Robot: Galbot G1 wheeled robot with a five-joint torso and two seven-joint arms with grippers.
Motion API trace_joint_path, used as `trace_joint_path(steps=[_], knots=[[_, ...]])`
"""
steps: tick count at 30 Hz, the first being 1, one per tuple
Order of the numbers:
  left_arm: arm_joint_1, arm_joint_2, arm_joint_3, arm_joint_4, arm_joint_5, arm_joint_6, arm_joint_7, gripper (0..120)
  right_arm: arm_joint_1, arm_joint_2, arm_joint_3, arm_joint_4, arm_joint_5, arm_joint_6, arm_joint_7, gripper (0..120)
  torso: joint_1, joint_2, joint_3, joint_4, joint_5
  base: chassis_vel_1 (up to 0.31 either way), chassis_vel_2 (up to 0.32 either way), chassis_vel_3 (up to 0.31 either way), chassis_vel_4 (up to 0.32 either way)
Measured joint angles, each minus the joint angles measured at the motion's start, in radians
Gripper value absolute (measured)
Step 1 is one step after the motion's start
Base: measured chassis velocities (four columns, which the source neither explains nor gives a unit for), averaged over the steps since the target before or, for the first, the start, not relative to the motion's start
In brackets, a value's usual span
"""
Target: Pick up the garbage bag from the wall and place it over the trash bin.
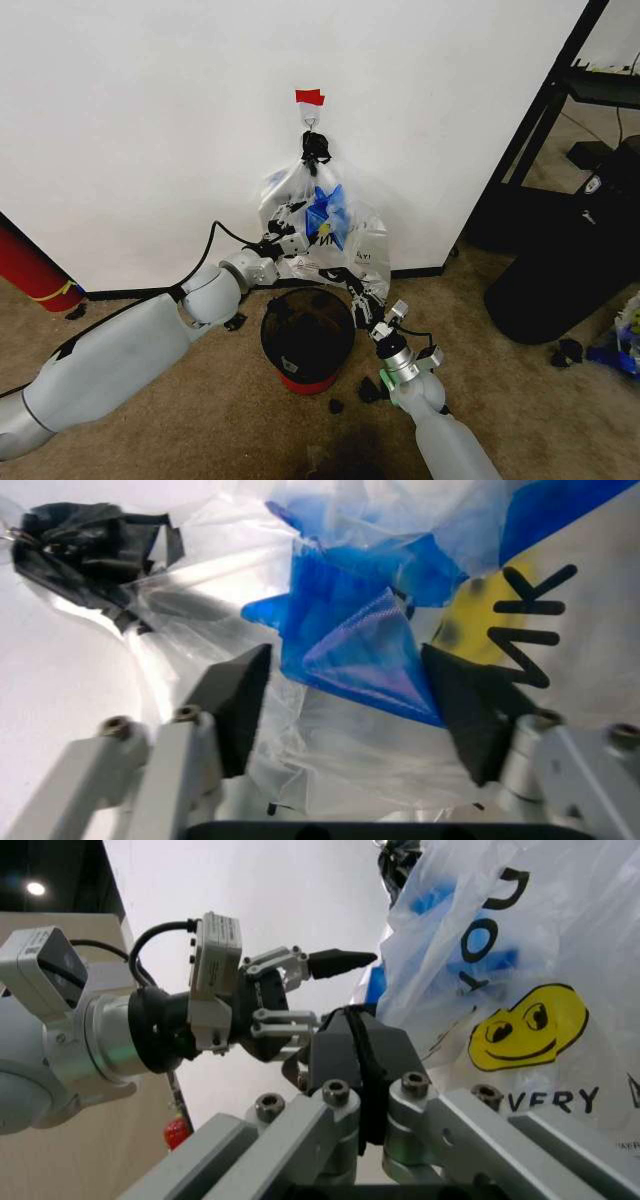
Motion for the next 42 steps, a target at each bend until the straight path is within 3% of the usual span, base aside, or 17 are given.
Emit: trace_joint_path(steps=[4, 11, 24, 39, 42], knots=[[0.0, 0.0, 0.0, -0.006, -0.005, 0.016, -0.013, 38, -0.002, 0.0, 0.0, -0.001, -0.003, 0.001, -0.001, 0, 0.0, 0.0, 0.0, -0.0001, 0.0, 0.0, 0.0, 0.0, 0.0], [-0.001, 0.001, -0.005, -0.008, -0.023, 0.025, -0.017, 16, -0.004, 0.001, -0.001, -0.001, -0.008, 0.003, -0.002, 0, 0.0, 0.0, 0.0, -0.0001, -0.0001, 0.0, 0.0, 0.0, 0.0], [0.029, 0.008, -0.024, -0.021, -0.054, 0.043, -0.06, 15, -0.004, 0.005, -0.004, -0.008, -0.021, 0.007, -0.003, 0, 0.0, 0.0, 0.0, 0.0, 0.0, 0.0, 0.0, 0.0, 0.0], [0.002, -0.005, 0.009, 0.004, -0.058, 0.014, -0.058, 68, -0.008, 0.009, 0.001, -0.011, -0.029, 0.009, -0.003, 0, 0.0, 0.0, 0.0, -0.0001, 0.0, 0.0, 0.0, 0.0, 0.0], [-0.005, -0.011, 0.017, 0.013, -0.055, 0.015, -0.058, 82, -0.01, 0.009, 0.002, -0.01, -0.03, 0.01, -0.003, 0, 0.0, 0.0, 0.0, -0.0001, 0.0, 0.0, 0.0, 0.0, 0.0]])
